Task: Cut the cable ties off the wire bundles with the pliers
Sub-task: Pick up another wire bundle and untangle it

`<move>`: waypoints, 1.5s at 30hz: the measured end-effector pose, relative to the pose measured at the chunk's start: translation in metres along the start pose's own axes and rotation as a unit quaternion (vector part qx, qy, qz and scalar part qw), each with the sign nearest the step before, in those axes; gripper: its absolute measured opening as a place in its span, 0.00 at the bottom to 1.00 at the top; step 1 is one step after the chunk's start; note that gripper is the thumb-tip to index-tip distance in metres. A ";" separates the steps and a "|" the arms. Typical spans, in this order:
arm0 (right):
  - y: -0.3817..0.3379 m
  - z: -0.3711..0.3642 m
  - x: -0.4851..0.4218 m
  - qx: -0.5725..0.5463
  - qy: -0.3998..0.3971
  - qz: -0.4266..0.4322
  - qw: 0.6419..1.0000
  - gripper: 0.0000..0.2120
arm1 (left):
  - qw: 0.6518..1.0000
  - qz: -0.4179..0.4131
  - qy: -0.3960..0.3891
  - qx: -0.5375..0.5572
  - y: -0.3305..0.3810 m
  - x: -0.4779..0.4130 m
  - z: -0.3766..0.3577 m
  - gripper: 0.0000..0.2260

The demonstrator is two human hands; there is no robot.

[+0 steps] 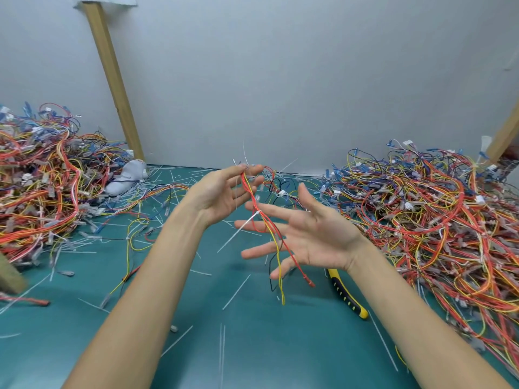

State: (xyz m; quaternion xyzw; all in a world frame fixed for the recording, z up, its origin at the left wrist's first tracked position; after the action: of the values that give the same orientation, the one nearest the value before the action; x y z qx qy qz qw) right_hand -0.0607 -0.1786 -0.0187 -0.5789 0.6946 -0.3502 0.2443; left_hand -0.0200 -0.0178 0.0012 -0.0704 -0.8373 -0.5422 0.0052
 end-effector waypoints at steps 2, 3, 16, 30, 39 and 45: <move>0.001 -0.002 -0.001 0.000 -0.002 -0.002 1.000 0.38 | 1.000 -0.003 0.001 -0.017 -0.001 -0.001 0.001 0.11; 0.001 -0.002 -0.001 0.003 -0.002 -0.002 1.000 0.38 | 1.000 -0.006 0.003 -0.023 -0.002 -0.001 0.002 0.08; 0.004 0.002 -0.003 0.025 0.006 -0.018 0.999 0.40 | 0.999 -0.008 0.013 -0.046 -0.002 -0.002 0.003 0.02; 0.006 0.004 -0.003 0.021 -0.008 -0.035 0.999 0.39 | 0.997 0.001 0.012 -0.078 -0.001 0.001 0.000 0.02; 0.011 0.015 0.000 0.057 0.007 -0.067 0.996 0.36 | 0.966 -0.005 0.003 -0.257 0.007 0.005 0.002 0.05; 0.013 0.030 0.002 0.059 0.046 -0.068 0.995 0.37 | 0.940 -0.013 -0.030 -0.340 0.016 0.010 0.009 0.08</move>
State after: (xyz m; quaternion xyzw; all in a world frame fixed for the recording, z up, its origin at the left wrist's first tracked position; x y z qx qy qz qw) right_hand -0.0466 -0.1855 -0.0480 -0.5928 0.6421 -0.4325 0.2218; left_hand -0.0270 -0.0020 0.0123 -0.0734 -0.6035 -0.7923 -0.0512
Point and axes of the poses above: each hand's wrist, its own x-axis away from the middle knuckle, its own z-axis out of the back of the hand, y = z × x, the point moved 4 cm from there along -x, towards the middle knuckle, and after that the axes turned 8 degrees about -x, right-handed, at the moved point
